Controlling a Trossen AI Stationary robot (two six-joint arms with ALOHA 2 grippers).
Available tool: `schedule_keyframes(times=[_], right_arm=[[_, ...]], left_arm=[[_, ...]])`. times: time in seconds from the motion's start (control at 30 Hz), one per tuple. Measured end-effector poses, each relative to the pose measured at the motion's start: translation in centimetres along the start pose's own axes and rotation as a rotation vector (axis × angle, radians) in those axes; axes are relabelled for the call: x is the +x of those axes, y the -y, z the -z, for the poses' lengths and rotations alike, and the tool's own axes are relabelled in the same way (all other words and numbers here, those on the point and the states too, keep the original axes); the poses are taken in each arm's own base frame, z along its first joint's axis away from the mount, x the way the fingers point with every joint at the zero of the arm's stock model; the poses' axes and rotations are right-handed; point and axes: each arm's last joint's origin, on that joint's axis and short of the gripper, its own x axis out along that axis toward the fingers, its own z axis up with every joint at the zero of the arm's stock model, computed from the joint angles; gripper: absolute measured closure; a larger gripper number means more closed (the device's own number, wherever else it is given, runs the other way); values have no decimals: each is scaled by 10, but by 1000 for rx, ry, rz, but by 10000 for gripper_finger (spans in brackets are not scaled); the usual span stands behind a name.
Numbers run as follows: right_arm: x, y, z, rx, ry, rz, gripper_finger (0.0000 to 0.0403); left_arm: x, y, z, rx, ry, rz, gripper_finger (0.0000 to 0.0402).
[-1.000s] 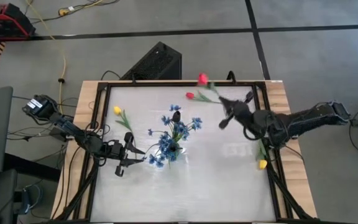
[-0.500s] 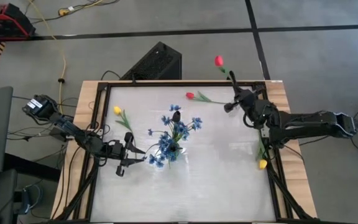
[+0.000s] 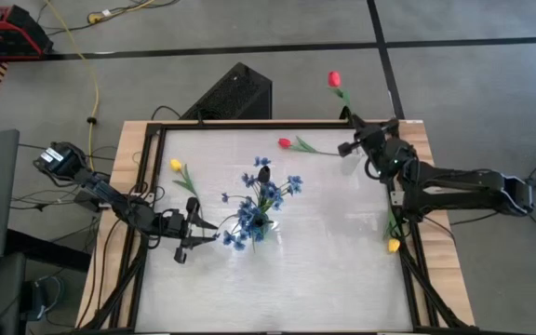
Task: Sort flowers into vase by color
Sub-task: Put the bottom red tulip into the transparent vase
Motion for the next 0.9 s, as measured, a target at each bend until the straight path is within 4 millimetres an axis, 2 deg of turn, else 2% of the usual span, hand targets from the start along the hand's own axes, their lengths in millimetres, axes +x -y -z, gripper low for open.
schedule_keyframes(times=[0.23,0.43,0.73,0.9], right_arm=[[9,-1,6,6,-29,16,386],[12,-5,22,14,-57,19,386],[4,-9,38,33,-36,-1,385],[-3,-14,42,-34,-79,42,352]], left_arm=[[0,0,1,5,-14,-1,265],[0,0,2,4,-22,-2,265],[0,0,2,7,-22,-4,265],[0,-1,2,10,-21,-19,265]])
